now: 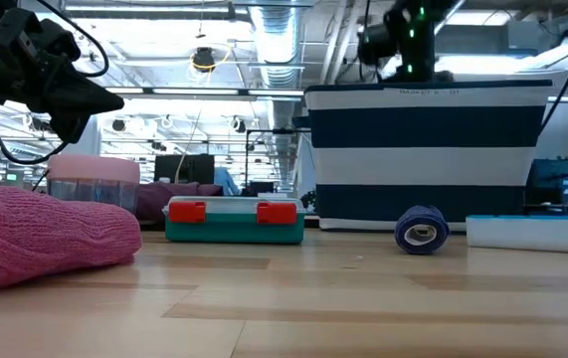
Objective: Pick & place medical supplies in basket/bin
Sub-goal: Put the red medicine bottle into the blue bin, then put the blue bandage into the blue bin
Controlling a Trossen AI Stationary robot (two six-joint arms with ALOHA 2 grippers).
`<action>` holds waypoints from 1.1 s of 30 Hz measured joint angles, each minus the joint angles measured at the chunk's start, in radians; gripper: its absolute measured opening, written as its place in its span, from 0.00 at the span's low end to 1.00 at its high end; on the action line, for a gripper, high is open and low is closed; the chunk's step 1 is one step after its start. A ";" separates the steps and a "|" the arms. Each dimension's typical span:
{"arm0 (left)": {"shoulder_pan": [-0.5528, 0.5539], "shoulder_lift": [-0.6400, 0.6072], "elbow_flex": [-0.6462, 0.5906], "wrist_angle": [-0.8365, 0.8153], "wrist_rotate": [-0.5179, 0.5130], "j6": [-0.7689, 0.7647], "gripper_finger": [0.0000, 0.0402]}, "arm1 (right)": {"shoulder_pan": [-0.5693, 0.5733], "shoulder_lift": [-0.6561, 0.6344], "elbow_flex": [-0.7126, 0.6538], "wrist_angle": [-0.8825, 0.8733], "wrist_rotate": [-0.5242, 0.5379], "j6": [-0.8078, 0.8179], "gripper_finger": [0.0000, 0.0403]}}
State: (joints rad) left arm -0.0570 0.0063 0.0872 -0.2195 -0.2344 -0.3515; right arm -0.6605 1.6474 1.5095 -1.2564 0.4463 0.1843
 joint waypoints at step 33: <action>0.000 0.000 0.000 0.000 0.000 0.000 0.00 | -0.067 0.009 -0.153 0.109 -0.103 -0.053 0.59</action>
State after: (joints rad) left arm -0.0570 0.0062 0.0875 -0.2195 -0.2348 -0.3515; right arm -0.7271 1.6566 1.3565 -1.1472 0.3431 0.1309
